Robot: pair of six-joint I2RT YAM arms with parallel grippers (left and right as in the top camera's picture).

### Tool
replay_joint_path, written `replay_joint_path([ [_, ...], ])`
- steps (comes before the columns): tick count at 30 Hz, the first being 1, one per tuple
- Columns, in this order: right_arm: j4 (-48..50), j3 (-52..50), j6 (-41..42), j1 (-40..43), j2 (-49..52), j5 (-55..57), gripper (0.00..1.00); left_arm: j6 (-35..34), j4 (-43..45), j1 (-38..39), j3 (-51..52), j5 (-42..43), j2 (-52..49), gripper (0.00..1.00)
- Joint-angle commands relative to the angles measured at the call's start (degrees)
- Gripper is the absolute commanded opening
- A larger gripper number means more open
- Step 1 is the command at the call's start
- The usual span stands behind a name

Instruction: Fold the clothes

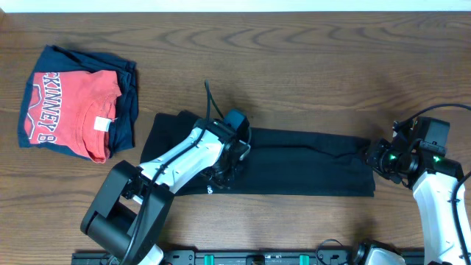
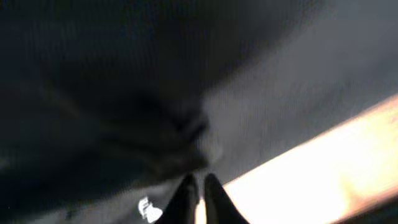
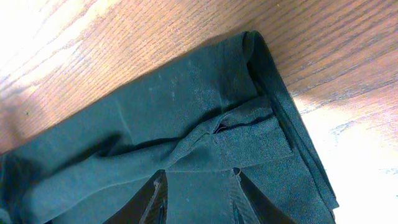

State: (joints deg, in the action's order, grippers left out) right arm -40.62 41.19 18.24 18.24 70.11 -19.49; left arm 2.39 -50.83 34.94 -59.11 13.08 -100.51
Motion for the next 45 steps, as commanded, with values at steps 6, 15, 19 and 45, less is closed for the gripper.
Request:
replay_joint_path([
  [6,1.2,1.0,-1.6,0.5,-0.3,3.4,0.33,-0.1,-9.7,0.0,-5.7,-0.7,0.8,0.06],
  [15,1.2,1.0,-1.6,0.5,-0.3,4.3,0.32,-0.7,-6.5,0.0,-6.4,-0.7,2.1,0.33],
  [19,1.2,1.0,-1.6,0.5,-0.3,4.3,0.33,-2.9,0.9,0.2,-3.3,-0.7,1.9,0.52],
  [45,2.1,1.0,-1.6,0.5,-0.3,4.7,0.37,-3.5,-3.8,0.1,-5.7,-0.7,-1.6,0.06],
])
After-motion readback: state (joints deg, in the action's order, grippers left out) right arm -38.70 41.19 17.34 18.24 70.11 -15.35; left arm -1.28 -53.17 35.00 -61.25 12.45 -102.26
